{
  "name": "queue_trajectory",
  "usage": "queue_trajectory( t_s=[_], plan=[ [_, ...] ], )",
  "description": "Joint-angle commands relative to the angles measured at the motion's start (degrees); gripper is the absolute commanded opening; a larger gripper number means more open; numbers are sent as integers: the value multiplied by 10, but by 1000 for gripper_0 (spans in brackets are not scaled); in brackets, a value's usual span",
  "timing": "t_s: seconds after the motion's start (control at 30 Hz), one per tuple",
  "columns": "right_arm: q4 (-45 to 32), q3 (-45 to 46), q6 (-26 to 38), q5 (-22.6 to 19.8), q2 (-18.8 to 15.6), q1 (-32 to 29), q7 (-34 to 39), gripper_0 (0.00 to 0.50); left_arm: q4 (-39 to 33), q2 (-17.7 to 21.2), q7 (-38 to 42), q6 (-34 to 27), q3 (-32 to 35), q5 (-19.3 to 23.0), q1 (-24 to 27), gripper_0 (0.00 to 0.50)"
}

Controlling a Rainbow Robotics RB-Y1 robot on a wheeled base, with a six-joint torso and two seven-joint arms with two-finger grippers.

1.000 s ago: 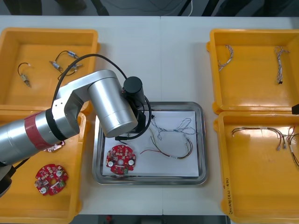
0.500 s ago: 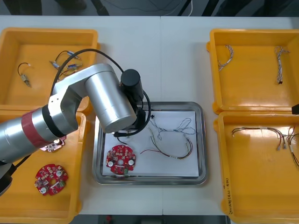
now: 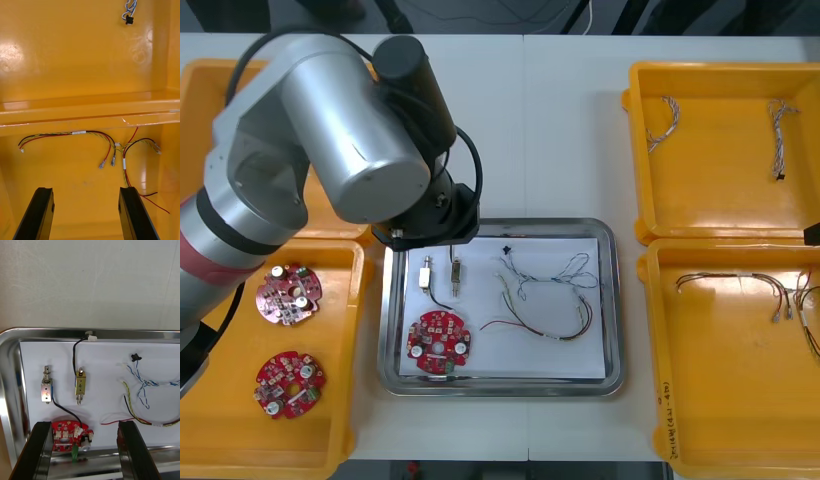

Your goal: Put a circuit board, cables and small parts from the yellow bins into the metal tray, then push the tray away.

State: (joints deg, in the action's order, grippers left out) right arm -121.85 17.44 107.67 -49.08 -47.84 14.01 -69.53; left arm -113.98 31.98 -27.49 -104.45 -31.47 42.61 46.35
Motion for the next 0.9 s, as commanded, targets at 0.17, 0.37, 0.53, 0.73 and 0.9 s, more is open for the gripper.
queue_trajectory(
  t_s=[0.17,0.37,0.53,0.73,0.9],
  plan=[
    [-15,-5,-4,-60,-29,19,-9,500,-53,36,7,-55,101,71,16,500],
    [-15,-14,-4,-107,-38,54,-10,500,-58,71,-47,-55,163,115,16,500],
    [-16,-70,-1,-116,-43,104,-11,500,-41,99,-98,-55,209,157,15,500],
    [-16,-167,-2,-120,-43,178,-14,500,-40,139,-151,-55,263,179,-13,500],
    [-17,-250,-10,-124,-25,241,-18,500,-41,164,-202,-55,304,186,-47,500]
  ],
)
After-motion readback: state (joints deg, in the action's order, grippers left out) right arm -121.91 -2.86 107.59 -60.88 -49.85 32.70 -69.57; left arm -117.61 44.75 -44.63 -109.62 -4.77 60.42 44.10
